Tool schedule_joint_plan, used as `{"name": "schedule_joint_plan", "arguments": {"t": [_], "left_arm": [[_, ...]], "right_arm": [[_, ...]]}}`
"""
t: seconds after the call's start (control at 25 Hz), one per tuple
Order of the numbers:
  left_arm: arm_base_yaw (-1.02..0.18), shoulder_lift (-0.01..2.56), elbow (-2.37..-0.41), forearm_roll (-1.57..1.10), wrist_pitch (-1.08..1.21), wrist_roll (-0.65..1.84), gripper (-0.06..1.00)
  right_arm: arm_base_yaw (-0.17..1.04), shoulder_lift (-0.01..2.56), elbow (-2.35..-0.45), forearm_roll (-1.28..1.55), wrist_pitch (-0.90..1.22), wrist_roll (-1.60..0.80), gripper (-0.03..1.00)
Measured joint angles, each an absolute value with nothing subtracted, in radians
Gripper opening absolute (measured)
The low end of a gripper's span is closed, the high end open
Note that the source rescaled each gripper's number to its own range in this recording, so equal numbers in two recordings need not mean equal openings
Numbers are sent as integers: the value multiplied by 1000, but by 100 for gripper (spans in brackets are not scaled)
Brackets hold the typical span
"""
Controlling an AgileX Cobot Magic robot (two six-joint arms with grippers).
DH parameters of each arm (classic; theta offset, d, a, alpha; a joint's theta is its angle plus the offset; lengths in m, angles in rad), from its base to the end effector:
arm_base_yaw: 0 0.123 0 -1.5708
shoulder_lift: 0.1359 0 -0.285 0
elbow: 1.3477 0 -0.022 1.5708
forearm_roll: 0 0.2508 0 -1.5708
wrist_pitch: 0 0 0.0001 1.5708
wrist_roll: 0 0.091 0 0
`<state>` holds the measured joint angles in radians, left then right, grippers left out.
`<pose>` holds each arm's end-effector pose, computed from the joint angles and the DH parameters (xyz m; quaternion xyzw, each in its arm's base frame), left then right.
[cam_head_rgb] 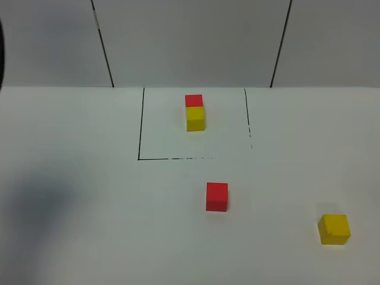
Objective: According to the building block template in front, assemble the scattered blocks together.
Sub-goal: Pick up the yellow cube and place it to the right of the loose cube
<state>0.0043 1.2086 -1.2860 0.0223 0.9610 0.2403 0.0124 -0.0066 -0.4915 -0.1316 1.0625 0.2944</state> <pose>0.2434 0.0027 0.3984 0.1114 0.9192 0.0569 0.3734 -0.0052 -0.0105 0.2753 0.1223 0.8435 0.0143 0.5228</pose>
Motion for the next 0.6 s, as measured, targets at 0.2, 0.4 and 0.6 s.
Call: {"name": "schedule_joint_plan", "arguments": {"t": [0.2, 0.4, 0.6], "left_arm": [[4, 951, -1155, 21, 976, 150, 97], [4, 708, -1010, 21, 980, 43, 97], [4, 503, -822, 16, 983, 18, 97]], "right_arm": [[12, -7, -492, -132, 1063, 294, 80], [12, -7, -492, -132, 1063, 294, 80], [12, -7, -492, -132, 1063, 294, 80]]}}
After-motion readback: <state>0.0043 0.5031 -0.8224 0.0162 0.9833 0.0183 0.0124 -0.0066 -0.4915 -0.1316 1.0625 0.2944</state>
